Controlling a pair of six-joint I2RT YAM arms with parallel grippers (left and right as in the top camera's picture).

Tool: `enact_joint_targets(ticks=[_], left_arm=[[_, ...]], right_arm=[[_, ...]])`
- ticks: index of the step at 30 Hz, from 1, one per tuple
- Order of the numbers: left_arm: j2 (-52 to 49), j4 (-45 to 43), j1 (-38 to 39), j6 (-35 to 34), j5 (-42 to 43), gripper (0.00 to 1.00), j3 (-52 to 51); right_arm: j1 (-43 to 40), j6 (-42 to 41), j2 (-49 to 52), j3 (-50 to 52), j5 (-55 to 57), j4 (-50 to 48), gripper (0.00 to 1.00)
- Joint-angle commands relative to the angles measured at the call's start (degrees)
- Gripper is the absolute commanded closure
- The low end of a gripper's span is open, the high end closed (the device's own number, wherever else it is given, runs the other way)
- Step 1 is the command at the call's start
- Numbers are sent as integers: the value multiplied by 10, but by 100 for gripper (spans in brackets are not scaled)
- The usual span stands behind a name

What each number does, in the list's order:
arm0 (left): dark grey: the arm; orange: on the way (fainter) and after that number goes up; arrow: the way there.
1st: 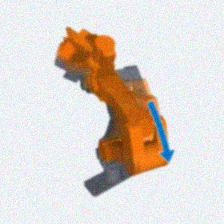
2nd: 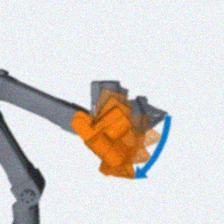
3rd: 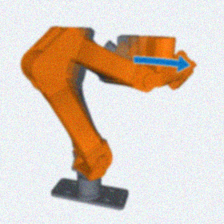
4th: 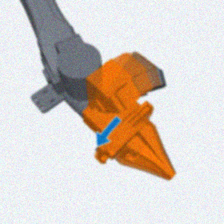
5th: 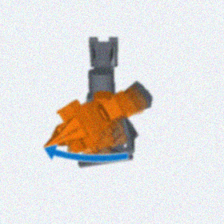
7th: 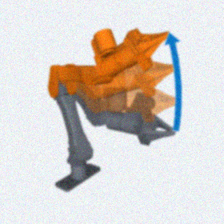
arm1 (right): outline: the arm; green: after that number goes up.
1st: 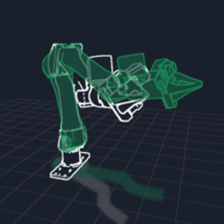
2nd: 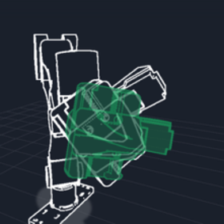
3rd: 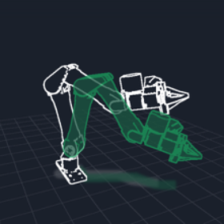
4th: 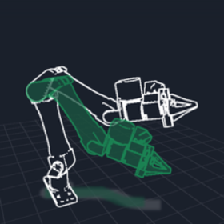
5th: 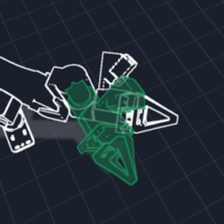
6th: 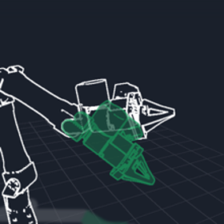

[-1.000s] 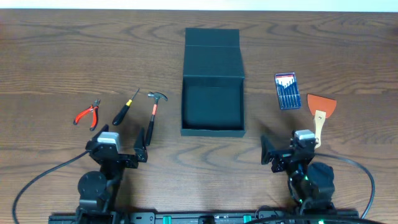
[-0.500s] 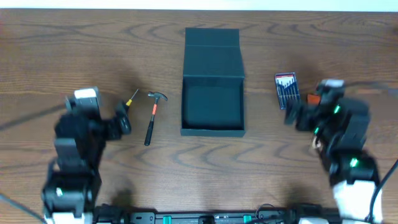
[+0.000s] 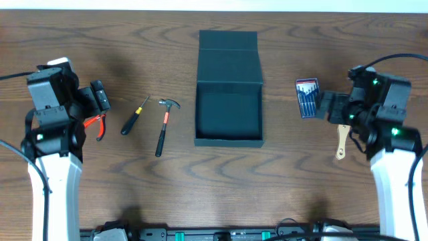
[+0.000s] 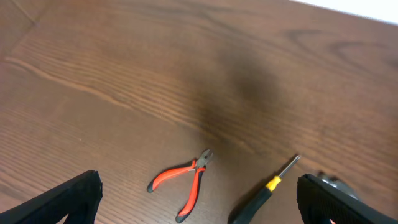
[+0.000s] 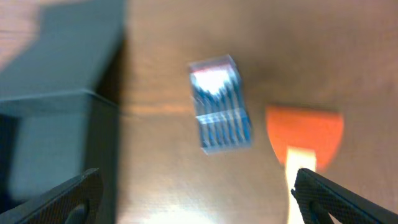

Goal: Pack container
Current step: 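Raise both arms and move the right gripper toward the orange scraper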

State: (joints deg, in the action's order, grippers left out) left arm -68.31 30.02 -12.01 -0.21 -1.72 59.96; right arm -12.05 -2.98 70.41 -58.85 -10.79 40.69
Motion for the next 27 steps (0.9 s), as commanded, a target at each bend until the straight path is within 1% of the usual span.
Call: enact_joint_targets(ticks=[1, 5, 10, 11, 15, 19, 23, 27], left_arm=[[-16, -1, -3, 6, -1, 2, 8], [-33, -1, -3, 6, -1, 2, 8], [-49, -1, -3, 6, -1, 2, 7], [-50, 0, -3, 6, -1, 2, 7], [-53, 0, -3, 6, 0, 1, 7], [-53, 0, -3, 6, -1, 2, 6], [-53, 0, -3, 6, -1, 1, 6], [-53, 0, -3, 6, -1, 2, 6]], right_arm=[[-59, -44, 67, -11, 5, 21, 1], [-120, -47, 142, -15, 3, 45, 1], [-138, -38, 205, -15, 5, 54, 11], [-138, -38, 213, -15, 17, 52, 11], [-138, -38, 232, -15, 106, 47, 8], [-137, -6, 239, -15, 127, 20, 9], [-137, 49, 241, -15, 128, -7, 8], [-130, 54, 254, -15, 104, -22, 10]])
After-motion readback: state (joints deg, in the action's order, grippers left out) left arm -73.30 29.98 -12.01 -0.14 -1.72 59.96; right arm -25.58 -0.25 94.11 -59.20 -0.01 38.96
